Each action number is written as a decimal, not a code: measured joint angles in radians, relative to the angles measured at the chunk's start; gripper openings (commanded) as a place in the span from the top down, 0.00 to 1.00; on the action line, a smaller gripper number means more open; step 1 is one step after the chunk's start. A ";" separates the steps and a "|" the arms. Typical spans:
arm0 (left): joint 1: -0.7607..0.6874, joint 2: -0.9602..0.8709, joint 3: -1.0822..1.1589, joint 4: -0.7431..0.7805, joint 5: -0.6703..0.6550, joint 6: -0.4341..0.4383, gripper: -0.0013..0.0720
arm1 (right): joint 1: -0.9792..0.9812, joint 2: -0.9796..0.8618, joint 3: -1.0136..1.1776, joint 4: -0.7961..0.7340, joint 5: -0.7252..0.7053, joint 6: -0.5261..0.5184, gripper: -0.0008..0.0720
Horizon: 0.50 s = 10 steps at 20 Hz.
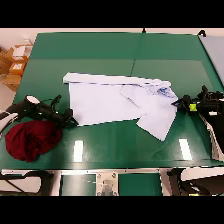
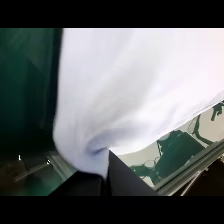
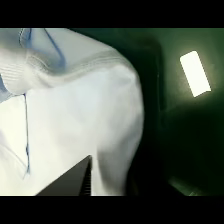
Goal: Fold the shirts.
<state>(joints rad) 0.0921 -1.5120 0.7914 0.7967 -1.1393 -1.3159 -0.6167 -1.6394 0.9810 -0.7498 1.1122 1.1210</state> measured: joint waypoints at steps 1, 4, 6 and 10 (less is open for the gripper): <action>0.002 0.001 0.016 0.002 0.029 0.005 0.95 | 0.000 -0.002 0.000 0.002 0.013 0.000 0.83; 0.004 -0.002 0.079 0.027 0.085 0.010 0.95 | 0.001 0.000 -0.002 -0.005 0.056 -0.008 0.96; 0.005 -0.003 0.126 0.059 0.092 0.012 0.95 | 0.001 0.008 0.000 -0.010 0.078 -0.014 0.96; 0.005 0.026 0.248 0.055 0.003 0.014 0.95 | -0.002 0.077 0.055 0.043 0.142 -0.015 0.96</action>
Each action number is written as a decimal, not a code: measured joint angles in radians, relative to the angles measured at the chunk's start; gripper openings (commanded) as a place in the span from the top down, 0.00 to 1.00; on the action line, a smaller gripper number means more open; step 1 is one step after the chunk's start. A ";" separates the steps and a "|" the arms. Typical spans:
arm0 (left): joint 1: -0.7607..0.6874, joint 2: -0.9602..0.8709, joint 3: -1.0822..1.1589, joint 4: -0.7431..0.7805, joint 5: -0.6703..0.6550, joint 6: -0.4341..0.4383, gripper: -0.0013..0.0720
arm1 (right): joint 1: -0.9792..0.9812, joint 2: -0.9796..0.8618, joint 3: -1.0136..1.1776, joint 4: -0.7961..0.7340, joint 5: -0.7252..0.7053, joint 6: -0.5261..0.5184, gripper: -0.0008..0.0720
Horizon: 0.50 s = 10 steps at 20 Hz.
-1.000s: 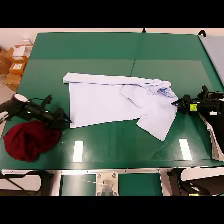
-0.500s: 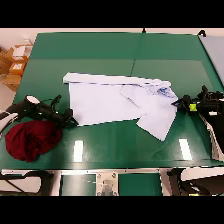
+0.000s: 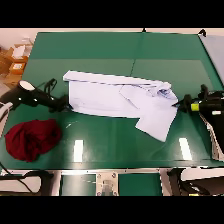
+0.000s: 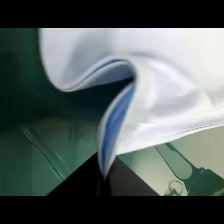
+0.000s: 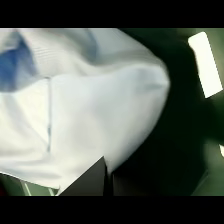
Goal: Fold the shirts.
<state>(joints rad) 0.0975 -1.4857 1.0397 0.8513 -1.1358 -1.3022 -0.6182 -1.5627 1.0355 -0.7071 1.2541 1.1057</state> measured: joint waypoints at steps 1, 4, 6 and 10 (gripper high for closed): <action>0.000 0.022 0.040 -0.003 -0.016 0.000 0.95 | 0.000 0.029 0.029 0.026 0.021 0.002 0.96; -0.001 0.134 0.206 -0.011 -0.073 0.001 0.95 | -0.001 0.153 0.157 0.175 0.091 0.012 0.96; -0.001 0.239 0.362 -0.014 -0.092 0.002 0.95 | -0.002 0.257 0.264 0.306 0.116 0.022 0.96; 0.000 0.454 0.694 -0.020 -0.035 0.002 0.95 | -0.031 0.474 0.510 0.484 0.090 0.033 0.96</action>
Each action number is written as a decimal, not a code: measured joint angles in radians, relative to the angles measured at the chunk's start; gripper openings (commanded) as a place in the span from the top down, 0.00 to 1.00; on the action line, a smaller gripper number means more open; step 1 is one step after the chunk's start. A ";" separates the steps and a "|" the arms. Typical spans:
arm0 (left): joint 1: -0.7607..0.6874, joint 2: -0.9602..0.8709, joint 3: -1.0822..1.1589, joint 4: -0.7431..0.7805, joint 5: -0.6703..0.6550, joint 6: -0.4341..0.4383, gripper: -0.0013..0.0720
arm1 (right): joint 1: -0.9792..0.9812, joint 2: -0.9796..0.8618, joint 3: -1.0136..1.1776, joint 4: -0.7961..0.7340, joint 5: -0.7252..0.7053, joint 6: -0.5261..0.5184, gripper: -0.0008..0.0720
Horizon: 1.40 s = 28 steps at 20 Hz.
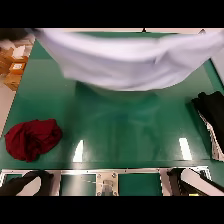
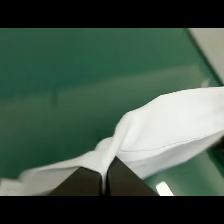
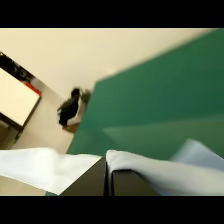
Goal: Fold the shirts.
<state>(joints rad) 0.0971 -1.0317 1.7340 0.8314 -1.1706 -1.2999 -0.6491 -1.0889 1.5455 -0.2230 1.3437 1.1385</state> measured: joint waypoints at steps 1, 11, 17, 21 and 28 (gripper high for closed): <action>0.000 0.045 0.074 0.002 0.021 0.000 0.95 | -0.015 0.050 0.055 0.021 -0.020 0.001 0.96; 0.000 0.287 0.313 0.287 -0.054 -0.086 0.95 | -0.106 0.362 0.304 -0.089 -0.175 0.031 0.96; 0.000 0.234 0.000 0.299 -0.085 -0.069 0.95 | 0.000 0.357 0.001 -0.163 -0.198 0.004 0.96; 0.000 0.049 -0.237 0.201 0.038 0.025 0.95 | 0.142 0.253 -0.299 -0.190 -0.339 -0.103 0.96; -0.002 -0.514 -0.307 -0.002 0.276 0.206 0.95 | 0.310 -0.280 -0.426 -0.182 -0.597 -0.208 0.96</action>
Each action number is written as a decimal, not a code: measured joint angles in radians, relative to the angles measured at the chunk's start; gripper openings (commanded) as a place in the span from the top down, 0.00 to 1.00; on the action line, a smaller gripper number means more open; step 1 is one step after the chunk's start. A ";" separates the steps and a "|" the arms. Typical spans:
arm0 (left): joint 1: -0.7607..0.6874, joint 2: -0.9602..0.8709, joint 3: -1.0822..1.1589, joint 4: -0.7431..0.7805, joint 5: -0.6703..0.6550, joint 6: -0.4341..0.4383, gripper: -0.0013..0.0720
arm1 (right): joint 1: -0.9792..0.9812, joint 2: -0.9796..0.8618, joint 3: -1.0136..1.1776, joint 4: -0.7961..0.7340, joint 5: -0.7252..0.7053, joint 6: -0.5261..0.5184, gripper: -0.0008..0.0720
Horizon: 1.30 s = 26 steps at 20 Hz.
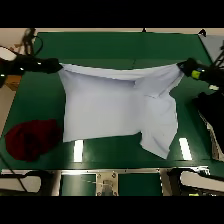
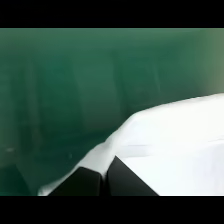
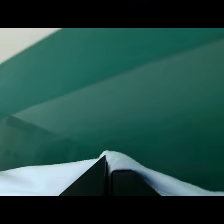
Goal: Fold the shirts.
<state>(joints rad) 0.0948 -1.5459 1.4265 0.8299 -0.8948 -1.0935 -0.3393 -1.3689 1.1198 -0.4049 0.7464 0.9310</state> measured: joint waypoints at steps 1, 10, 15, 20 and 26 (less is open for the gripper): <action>0.000 -0.073 0.026 -0.020 0.016 0.013 0.95 | 0.005 -0.085 0.034 0.011 -0.016 0.002 0.96; 0.002 -0.298 0.256 -0.068 0.051 -0.009 0.95 | 0.007 -0.458 0.377 0.031 0.010 0.104 0.96; 0.001 -0.310 0.314 -0.082 0.046 -0.020 0.95 | -0.006 -0.481 0.469 0.032 0.052 0.105 0.96; 0.000 -0.314 0.329 -0.119 0.076 -0.023 0.95 | -0.016 -0.486 0.494 0.031 0.067 0.106 0.96; 0.000 -0.313 0.332 -0.047 -0.111 -0.074 0.95 | -0.056 -0.481 0.499 -0.132 0.230 0.177 0.97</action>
<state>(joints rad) 0.0952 -1.8591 1.7584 0.7834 -1.0058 -1.1679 -0.3958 -1.8496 1.6184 -0.5369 0.9764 1.1080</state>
